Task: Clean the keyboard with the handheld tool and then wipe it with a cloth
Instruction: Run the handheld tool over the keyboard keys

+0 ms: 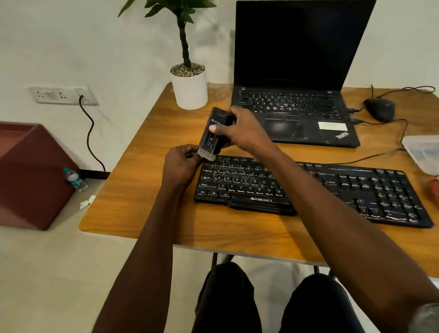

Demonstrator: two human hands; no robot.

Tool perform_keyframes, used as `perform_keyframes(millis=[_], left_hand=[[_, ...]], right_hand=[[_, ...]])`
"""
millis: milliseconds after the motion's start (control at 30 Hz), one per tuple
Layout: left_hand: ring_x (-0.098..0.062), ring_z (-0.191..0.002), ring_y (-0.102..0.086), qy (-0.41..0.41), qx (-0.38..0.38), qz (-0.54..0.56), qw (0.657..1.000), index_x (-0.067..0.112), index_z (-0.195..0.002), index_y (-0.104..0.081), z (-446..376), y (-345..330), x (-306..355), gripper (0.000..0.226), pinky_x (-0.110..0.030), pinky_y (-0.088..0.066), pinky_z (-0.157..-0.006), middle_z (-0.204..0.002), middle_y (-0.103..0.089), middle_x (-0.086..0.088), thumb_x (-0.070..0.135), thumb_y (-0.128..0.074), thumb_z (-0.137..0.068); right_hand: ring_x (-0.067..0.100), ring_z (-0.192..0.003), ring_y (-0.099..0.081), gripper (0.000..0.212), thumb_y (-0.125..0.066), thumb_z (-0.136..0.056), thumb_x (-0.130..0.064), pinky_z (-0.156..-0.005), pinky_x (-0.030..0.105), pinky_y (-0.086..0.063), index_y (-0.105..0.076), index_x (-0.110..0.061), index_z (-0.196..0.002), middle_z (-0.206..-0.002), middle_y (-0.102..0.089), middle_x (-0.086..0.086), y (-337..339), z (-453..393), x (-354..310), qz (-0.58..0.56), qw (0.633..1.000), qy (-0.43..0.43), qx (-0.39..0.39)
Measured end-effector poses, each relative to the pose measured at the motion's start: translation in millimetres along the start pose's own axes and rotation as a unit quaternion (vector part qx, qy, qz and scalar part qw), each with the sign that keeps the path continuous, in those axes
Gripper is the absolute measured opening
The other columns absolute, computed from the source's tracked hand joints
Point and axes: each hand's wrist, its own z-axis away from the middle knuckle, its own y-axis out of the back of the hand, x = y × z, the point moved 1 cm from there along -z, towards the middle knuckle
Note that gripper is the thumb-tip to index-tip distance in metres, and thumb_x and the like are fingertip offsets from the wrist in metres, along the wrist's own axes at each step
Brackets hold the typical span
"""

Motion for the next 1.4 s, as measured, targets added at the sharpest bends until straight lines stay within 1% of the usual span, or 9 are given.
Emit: perform_keyframes(millis=[100, 200, 367, 467, 633, 733, 867, 1000, 1400], left_hand=[[-0.005, -0.072, -0.069, 0.000, -0.007, -0.004, 1.000, 0.013, -0.097, -0.074, 0, 0, 1, 0.015, -0.020, -0.053, -0.063, -0.086, -0.075, 0.002, 0.021, -0.071, -0.084], [-0.004, -0.075, -0.068, -0.001, -0.001, -0.007, 1.000, 0.014, -0.098, -0.074, 0, 0, 0, 0.013, -0.018, -0.052, -0.066, -0.087, -0.074, 0.002, 0.017, -0.067, -0.088], [-0.003, -0.067, -0.065, -0.005, -0.009, -0.011, 1.000, 0.016, -0.096, -0.075, 1, -1, 2, 0.013, -0.017, -0.047, -0.058, -0.082, -0.074, 0.005, 0.019, -0.065, -0.088], [-0.002, -0.059, -0.060, 0.007, 0.000, -0.001, 1.000, 0.015, -0.093, -0.076, -1, -2, 0, 0.014, -0.016, -0.044, -0.054, -0.080, -0.073, 0.003, 0.015, -0.063, -0.087], [0.000, -0.058, -0.061, 0.012, -0.012, 0.007, 1.000, 0.014, -0.092, -0.077, -1, -3, 4, 0.016, -0.015, -0.044, -0.054, -0.080, -0.074, 0.004, 0.015, -0.062, -0.086], [0.000, -0.056, -0.057, 0.017, -0.005, 0.014, 1.000, 0.013, -0.089, -0.076, 0, -3, 6, 0.016, -0.016, -0.043, -0.053, -0.078, -0.073, 0.000, 0.014, -0.061, -0.086], [-0.013, -0.073, -0.070, 0.022, -0.010, 0.022, 0.999, 0.013, -0.090, -0.076, 0, -4, 6, 0.015, -0.026, -0.055, -0.065, -0.081, -0.074, 0.002, 0.022, -0.064, -0.086], [-0.014, -0.075, -0.070, 0.025, -0.009, 0.012, 1.000, 0.015, -0.088, -0.075, -3, -5, 2, 0.014, -0.026, -0.055, -0.068, -0.081, -0.074, 0.003, 0.026, -0.066, -0.087], [-0.012, -0.079, -0.067, -0.007, -0.014, -0.032, 0.999, 0.013, -0.094, -0.074, -6, -6, 0, 0.015, -0.021, -0.049, -0.065, -0.086, -0.073, 0.001, 0.024, -0.064, -0.091]], right_hand=[[0.022, -0.098, -0.063, 0.037, -0.071, -0.085, -0.020, -0.083, 0.041, -0.058, -0.053, -0.011, -0.117, -0.108, -0.061, 0.004, -8, -7, -1, 0.136, 0.990, 0.016, -0.027], [0.017, -0.096, -0.056, 0.042, -0.069, -0.087, -0.025, -0.080, 0.031, -0.048, -0.052, -0.012, -0.123, -0.109, -0.058, 0.001, -8, -10, -5, 0.216, 0.975, 0.057, 0.017], [0.020, -0.101, -0.061, 0.043, -0.071, -0.085, -0.023, -0.088, 0.041, -0.054, -0.055, -0.014, -0.124, -0.110, -0.062, 0.001, -5, -14, -7, 0.176, 0.983, 0.043, -0.027], [0.022, -0.105, -0.059, 0.045, -0.070, -0.086, -0.024, -0.089, 0.037, -0.050, -0.053, -0.015, -0.127, -0.116, -0.062, 0.005, -2, -16, -7, 0.259, 0.964, 0.054, 0.007], [0.023, -0.100, -0.063, 0.039, -0.071, -0.086, -0.017, -0.087, 0.043, -0.056, -0.054, -0.011, -0.121, -0.112, -0.062, 0.007, 1, -11, -6, 0.150, 0.988, 0.022, -0.025], [0.024, -0.105, -0.058, 0.045, -0.069, -0.087, -0.022, -0.091, 0.041, -0.051, -0.051, -0.014, -0.128, -0.119, -0.061, 0.008, 6, -9, -5, 0.253, 0.966, 0.035, 0.030], [0.023, -0.104, -0.062, 0.038, -0.070, -0.087, -0.015, -0.083, 0.037, -0.057, -0.054, -0.012, -0.122, -0.112, -0.062, 0.006, 12, -4, -2, 0.114, 0.993, 0.011, -0.006], [0.017, -0.103, -0.055, 0.044, -0.067, -0.089, -0.021, -0.087, 0.031, -0.046, -0.051, -0.014, -0.129, -0.120, -0.060, 0.005, 13, 0, 0, 0.227, 0.972, 0.035, 0.044], [0.020, -0.108, -0.056, 0.044, -0.067, -0.089, -0.021, -0.091, 0.034, -0.046, -0.051, -0.013, -0.130, -0.116, -0.059, 0.002, 13, 4, -5, 0.201, 0.978, 0.037, 0.036]])
